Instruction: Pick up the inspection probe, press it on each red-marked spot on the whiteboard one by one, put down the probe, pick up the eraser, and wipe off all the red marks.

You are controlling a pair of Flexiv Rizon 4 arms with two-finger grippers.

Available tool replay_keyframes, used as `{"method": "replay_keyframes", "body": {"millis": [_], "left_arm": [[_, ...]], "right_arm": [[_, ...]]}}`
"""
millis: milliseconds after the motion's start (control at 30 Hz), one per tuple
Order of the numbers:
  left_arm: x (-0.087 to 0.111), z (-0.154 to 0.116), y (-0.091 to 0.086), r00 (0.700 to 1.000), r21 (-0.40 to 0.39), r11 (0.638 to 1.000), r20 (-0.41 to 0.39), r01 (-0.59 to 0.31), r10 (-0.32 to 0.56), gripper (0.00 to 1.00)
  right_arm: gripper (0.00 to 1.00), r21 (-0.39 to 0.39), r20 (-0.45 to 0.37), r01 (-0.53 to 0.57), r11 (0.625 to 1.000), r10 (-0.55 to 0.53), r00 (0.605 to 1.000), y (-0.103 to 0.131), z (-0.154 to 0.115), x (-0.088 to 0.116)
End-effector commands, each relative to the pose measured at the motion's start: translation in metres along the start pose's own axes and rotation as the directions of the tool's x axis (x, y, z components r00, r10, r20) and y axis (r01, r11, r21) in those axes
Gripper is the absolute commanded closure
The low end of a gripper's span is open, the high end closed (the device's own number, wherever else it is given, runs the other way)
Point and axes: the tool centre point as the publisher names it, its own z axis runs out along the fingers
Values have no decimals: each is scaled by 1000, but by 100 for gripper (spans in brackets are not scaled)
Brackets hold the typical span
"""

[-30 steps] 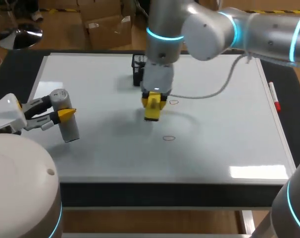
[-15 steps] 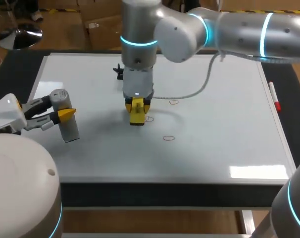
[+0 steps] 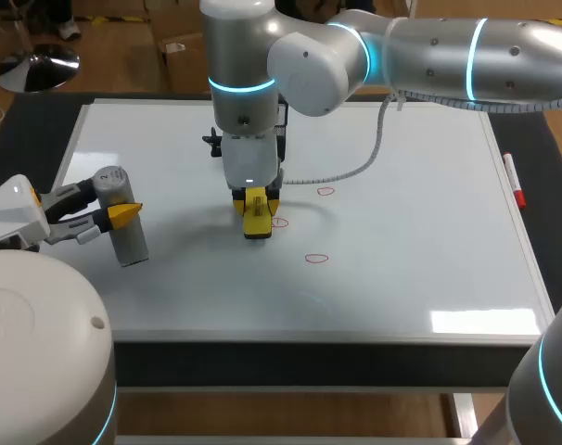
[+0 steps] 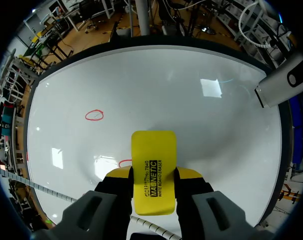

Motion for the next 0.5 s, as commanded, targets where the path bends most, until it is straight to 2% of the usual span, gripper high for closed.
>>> {"method": "replay_keyframes", "body": {"millis": [33,500], "left_arm": [[0,0,-1,1000,0,1000,1,-1,1,100],[0,0,-1,1000,0,1000,1,-1,1,100]], "right_arm": [[100,-3,14,8,1000,-8,1000,-3,4,2],[100,-3,41,-3,1000,3,999,-2,13,10]]}}
